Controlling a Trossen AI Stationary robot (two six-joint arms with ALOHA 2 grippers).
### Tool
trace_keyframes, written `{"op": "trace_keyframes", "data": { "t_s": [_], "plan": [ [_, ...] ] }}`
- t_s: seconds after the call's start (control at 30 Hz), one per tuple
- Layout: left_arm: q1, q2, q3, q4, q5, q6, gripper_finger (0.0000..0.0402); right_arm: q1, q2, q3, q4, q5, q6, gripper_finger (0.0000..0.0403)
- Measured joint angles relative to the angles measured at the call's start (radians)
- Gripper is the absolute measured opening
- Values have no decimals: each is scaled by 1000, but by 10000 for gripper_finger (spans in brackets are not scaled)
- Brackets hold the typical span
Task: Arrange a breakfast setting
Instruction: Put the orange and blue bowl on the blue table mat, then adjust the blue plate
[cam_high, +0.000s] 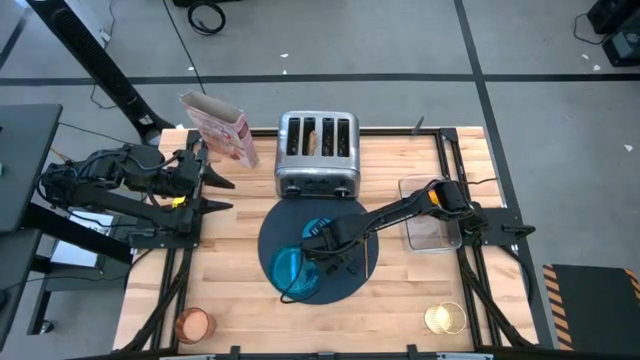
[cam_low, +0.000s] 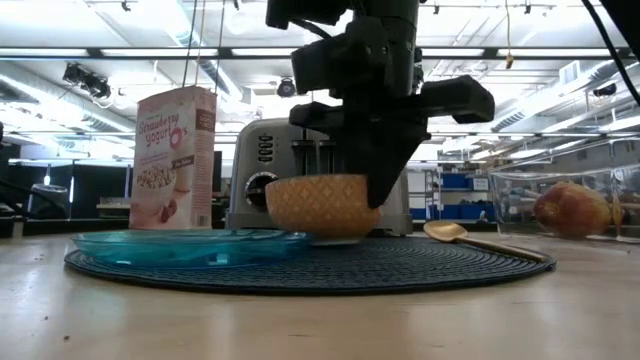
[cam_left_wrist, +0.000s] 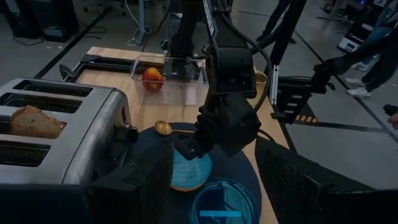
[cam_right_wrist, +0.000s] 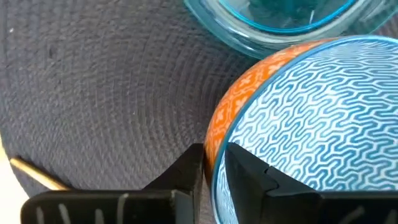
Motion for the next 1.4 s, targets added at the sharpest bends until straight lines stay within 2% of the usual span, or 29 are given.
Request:
{"op": "trace_keyframes", "data": {
  "t_s": [0.43,0.67,0.83,0.93,1.13,1.23,1.4],
  "plan": [
    [0,0,0,-8,10,-26,231,20,-2,87,-37,23,33,139],
    [-26,0,0,-35,24,-82,231,68,-2,185,-49,25,118,152],
    [-98,9,0,-33,25,-139,231,116,-2,193,127,20,160,151],
    [-142,30,0,-32,25,-179,231,126,-4,126,336,54,163,151],
    [-224,101,0,-33,10,-279,231,129,0,33,607,138,181,150],
    [-277,154,0,-39,-25,-315,231,159,0,37,633,173,205,150],
    [-370,261,0,-48,-117,-343,231,240,0,125,501,225,324,150]
  ]
}}
